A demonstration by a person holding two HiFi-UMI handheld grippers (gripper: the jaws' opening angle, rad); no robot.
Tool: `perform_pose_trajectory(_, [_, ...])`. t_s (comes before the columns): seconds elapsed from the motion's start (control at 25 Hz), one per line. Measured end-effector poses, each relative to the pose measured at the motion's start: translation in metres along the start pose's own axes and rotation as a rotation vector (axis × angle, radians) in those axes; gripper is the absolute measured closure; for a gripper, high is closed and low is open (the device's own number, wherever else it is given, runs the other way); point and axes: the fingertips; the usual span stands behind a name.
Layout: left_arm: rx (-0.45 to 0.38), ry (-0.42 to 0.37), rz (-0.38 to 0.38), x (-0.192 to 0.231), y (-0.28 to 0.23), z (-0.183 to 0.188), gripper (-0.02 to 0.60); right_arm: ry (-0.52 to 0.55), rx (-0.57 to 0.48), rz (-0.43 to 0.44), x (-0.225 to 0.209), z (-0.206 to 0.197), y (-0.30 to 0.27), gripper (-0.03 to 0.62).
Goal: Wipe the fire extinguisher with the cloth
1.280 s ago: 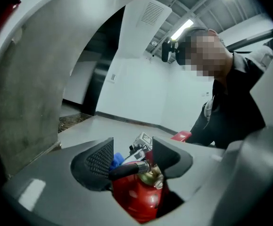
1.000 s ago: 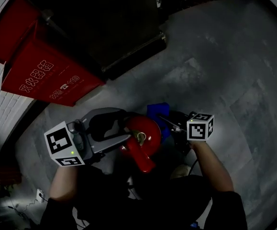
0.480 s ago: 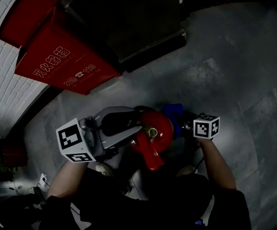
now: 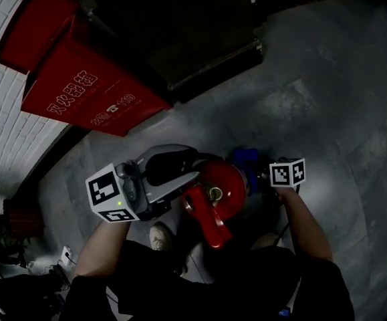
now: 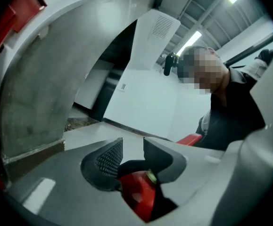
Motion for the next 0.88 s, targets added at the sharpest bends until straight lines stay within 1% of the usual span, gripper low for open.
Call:
perform_pose_trajectory(0.08, [0.011, 0.027, -0.02, 0.003, 0.0, -0.002, 0.443, 0.008, 0.025, -0.046, -0.012, -0.006, -0.006, 0.522])
perform_pose_trajectory(0.12, [0.034, 0.03, -0.029, 0.003, -0.001, -0.003, 0.443, 0.013, 0.044, -0.073, -0.019, -0.01, -0.009, 0.522])
perform_pose_trajectory(0.2, [0.101, 0.009, -0.043, 0.001, -0.002, -0.003, 0.445, 0.029, 0.083, -0.129, -0.033, -0.019, -0.014, 0.523])
perform_pose_trajectory(0.24, [0.12, -0.005, -0.043, 0.0, -0.002, -0.001, 0.445, 0.041, 0.101, -0.157, -0.039, -0.023, -0.015, 0.523])
perform_pose_trajectory(0.28, [0.114, -0.008, -0.036, 0.0, -0.001, 0.0, 0.445, 0.058, 0.121, -0.186, -0.044, -0.027, -0.016, 0.523])
perform_pose_trajectory(0.4, [0.034, 0.027, -0.003, 0.002, 0.005, -0.001, 0.446, 0.135, 0.183, -0.264, -0.055, -0.039, -0.017, 0.523])
perform_pose_trajectory(0.52, [0.022, 0.038, -0.011, 0.004, 0.006, 0.0, 0.448, 0.161, 0.207, -0.284, -0.056, -0.042, -0.018, 0.523])
perform_pose_trajectory(0.6, [0.0, 0.038, -0.019, 0.005, 0.005, 0.002, 0.447, 0.159, 0.174, -0.249, -0.046, -0.035, -0.007, 0.524])
perform_pose_trajectory(0.68, [-0.024, 0.04, -0.033, 0.008, 0.003, 0.005, 0.447, 0.192, 0.108, -0.165, -0.02, -0.015, 0.013, 0.523])
perform_pose_trajectory(0.8, [0.0, -0.006, -0.056, 0.013, 0.002, 0.006, 0.446, 0.334, 0.035, -0.039, 0.037, 0.026, 0.044, 0.523])
perform_pose_trajectory(0.88, [-0.008, -0.01, -0.059, 0.021, 0.004, 0.009, 0.446, 0.425, -0.023, 0.042, 0.083, 0.064, 0.065, 0.523])
Point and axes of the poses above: the fingertips, and each gripper's own axes: y backward along the fingers, x to its left, z out of its top, and after that the axes turned 4 degrees about x, right-handed
